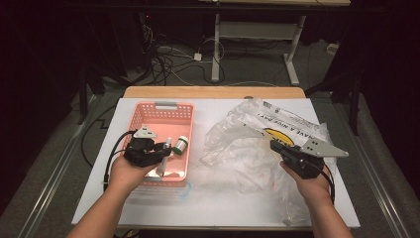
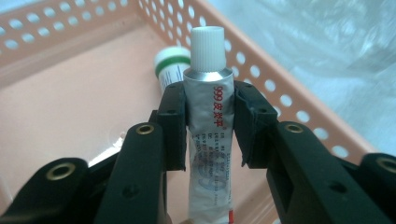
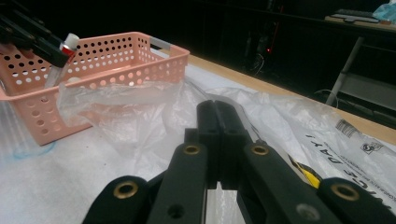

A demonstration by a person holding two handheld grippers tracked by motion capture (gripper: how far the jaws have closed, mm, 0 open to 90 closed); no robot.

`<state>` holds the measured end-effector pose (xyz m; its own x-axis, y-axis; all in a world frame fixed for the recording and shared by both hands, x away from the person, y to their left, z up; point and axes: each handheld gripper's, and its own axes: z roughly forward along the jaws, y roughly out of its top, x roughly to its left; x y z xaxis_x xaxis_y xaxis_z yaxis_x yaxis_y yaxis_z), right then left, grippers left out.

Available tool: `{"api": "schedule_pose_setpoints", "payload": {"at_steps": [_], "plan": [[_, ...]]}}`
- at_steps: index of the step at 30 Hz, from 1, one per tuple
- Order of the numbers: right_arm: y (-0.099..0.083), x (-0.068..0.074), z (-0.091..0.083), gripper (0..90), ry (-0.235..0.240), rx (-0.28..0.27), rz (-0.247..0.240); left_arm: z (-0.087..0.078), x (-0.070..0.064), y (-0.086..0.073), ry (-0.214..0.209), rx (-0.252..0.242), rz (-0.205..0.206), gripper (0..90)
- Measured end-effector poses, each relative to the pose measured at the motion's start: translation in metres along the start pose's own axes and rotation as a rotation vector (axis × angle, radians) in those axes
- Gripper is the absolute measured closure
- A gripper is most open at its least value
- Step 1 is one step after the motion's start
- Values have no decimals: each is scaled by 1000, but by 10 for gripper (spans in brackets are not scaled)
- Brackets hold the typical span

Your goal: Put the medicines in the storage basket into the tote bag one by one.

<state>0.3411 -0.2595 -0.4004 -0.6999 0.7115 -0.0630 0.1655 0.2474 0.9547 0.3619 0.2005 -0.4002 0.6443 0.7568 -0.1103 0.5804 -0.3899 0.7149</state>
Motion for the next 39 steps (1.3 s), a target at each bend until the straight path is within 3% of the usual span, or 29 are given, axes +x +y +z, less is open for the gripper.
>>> {"api": "schedule_pose_setpoints", "payload": {"at_steps": [5, 16, 28, 34, 39], "plan": [[0, -1, 0, 900, -3, -1, 2, -9, -7, -1, -1, -71, -1, 656], [1, -1, 0, 900, 1, -5, 16, -21, -32, 8, -27, -167, 30, 658], [2, -1, -1, 900, 3, -8, 14, -28, -55, 19, -95, -218, 54, 658], [3, -1, -1, 900, 3, -11, 14, -29, -70, 25, -64, -218, 112, 657], [3, -1, -1, 900, 5, -15, 8, -39, -73, 34, -88, -270, 107, 659]]}}
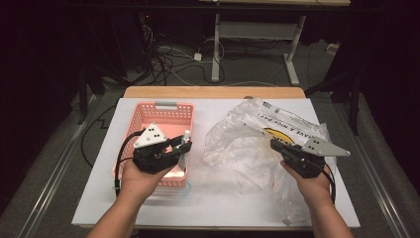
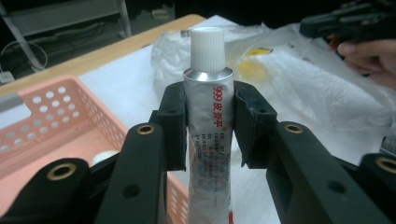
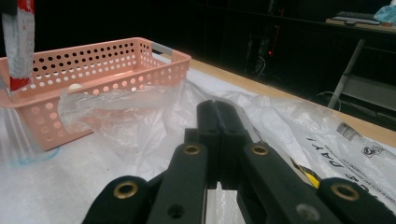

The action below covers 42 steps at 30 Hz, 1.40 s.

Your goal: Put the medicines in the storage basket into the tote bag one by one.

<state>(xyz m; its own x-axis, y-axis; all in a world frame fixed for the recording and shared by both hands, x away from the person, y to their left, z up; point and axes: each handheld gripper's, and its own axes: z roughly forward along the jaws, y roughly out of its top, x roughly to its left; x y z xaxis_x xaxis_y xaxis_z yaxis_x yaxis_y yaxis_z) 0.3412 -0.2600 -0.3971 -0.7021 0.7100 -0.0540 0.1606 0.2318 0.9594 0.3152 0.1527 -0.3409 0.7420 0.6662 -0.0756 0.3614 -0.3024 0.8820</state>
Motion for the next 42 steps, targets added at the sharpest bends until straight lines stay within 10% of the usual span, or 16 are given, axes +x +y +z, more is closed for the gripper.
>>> {"api": "schedule_pose_setpoints", "payload": {"at_steps": [19, 42], "plan": [[1, 0, -1, 900, 9, -3, 7, 48, -48, -4, -148, 35, 41, 658], [4, 1, -1, 900, 2, -18, -9, 124, -78, -5, -175, 94, 65, 657]]}}
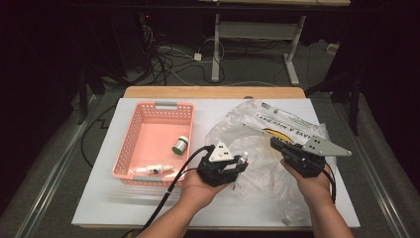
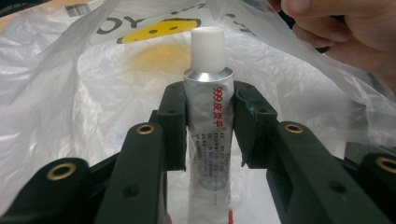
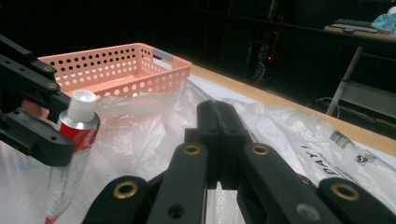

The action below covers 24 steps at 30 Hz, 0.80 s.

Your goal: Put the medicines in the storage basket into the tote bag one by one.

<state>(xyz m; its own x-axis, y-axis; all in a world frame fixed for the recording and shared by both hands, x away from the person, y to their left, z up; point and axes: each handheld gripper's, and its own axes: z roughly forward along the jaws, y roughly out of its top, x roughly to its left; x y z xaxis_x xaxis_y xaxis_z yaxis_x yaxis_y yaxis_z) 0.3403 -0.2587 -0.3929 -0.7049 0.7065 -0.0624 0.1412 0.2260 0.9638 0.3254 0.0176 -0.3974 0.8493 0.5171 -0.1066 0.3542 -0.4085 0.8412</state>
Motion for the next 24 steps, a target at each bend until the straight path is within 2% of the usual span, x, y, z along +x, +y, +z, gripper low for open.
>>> {"api": "schedule_pose_setpoints", "payload": {"at_steps": [7, 16, 24], "plan": [[0, -1, 2, 900, -8, -4, -3, 20, 1, 10, 17, 0, 5, 657], [1, -2, 4, 900, -16, -17, 11, 49, 3, 23, 83, 31, 48, 657], [5, -5, 4, 900, -21, -41, 20, 69, 3, 29, 101, 40, 38, 657]]}}
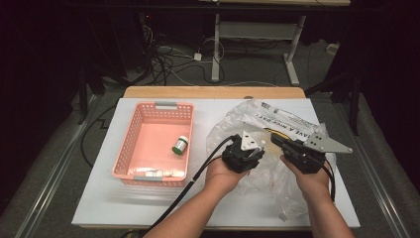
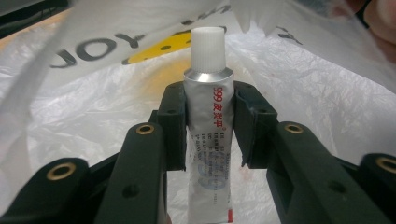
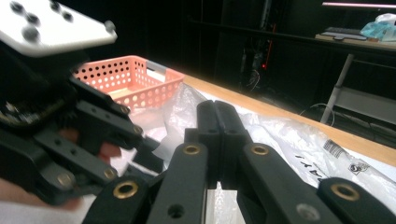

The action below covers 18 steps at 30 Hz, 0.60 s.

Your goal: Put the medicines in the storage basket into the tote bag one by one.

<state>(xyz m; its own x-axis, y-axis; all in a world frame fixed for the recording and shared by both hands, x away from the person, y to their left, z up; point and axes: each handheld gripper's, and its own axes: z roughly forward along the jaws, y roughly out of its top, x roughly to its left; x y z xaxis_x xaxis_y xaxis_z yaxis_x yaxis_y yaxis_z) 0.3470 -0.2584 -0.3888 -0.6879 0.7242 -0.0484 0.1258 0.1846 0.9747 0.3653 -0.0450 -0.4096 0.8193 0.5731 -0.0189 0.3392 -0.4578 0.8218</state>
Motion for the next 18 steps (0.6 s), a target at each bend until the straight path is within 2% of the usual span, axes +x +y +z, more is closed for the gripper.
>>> {"api": "schedule_pose_setpoints", "payload": {"at_steps": [8, 11, 14, 18], "plan": [[7, 0, -5, 900, 4, -43, 11, 23, 0, 3, 29, 46, 36, 657], [8, -1, -7, 900, 0, -54, 18, 31, 2, 5, 33, 54, 33, 657], [8, -2, -9, 900, -3, -57, 17, 38, 3, 8, 44, 62, 48, 657], [7, -4, -10, 900, -12, -60, 19, 48, 3, 10, 46, 66, 42, 657]]}}
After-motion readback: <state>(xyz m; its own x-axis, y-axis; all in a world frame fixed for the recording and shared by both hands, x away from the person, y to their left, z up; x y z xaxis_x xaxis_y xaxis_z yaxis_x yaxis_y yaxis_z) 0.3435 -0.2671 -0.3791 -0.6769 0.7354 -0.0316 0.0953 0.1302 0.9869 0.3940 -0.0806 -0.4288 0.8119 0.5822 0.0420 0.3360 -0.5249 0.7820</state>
